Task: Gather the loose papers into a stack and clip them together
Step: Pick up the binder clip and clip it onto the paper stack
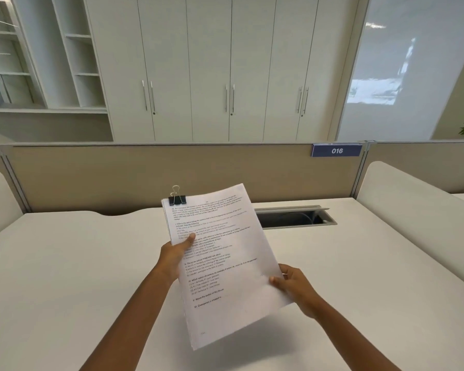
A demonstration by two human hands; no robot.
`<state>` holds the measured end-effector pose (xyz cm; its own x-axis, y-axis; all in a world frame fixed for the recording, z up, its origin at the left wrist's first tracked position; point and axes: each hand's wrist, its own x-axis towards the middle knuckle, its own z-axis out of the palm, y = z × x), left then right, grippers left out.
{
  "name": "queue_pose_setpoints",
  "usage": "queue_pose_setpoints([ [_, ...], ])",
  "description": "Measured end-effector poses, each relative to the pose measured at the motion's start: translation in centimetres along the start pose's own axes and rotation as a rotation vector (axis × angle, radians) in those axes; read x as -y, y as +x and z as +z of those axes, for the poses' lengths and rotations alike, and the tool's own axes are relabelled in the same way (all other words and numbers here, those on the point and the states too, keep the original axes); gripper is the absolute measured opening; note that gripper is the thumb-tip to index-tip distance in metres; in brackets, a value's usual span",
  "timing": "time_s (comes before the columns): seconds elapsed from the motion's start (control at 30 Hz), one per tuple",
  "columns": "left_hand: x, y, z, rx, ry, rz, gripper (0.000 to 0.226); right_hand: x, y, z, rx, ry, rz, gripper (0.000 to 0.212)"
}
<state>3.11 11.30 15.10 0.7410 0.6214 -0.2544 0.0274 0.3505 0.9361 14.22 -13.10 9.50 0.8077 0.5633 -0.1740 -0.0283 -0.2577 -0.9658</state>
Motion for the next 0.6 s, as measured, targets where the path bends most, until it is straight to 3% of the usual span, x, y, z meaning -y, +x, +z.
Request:
queue_pose_setpoints([
  [0.23, 2.4, 2.6, -2.7, -0.146, 0.264, -0.059, 0.03, 0.6, 3.7, 4.2, -0.114, 0.018, 0.053, 0.023],
  [0.43, 3.5, 4.8, -4.9, -0.323, 0.598, -0.002, 0.03, 1.5, 8.0, 8.8, -0.185, 0.013, 0.077, 0.028],
  [0.6, 2.9, 7.1, -7.0, -0.376, 0.714, 0.024, 0.03, 1.9, 11.0, 11.9, -0.2, 0.0, 0.095, 0.026],
])
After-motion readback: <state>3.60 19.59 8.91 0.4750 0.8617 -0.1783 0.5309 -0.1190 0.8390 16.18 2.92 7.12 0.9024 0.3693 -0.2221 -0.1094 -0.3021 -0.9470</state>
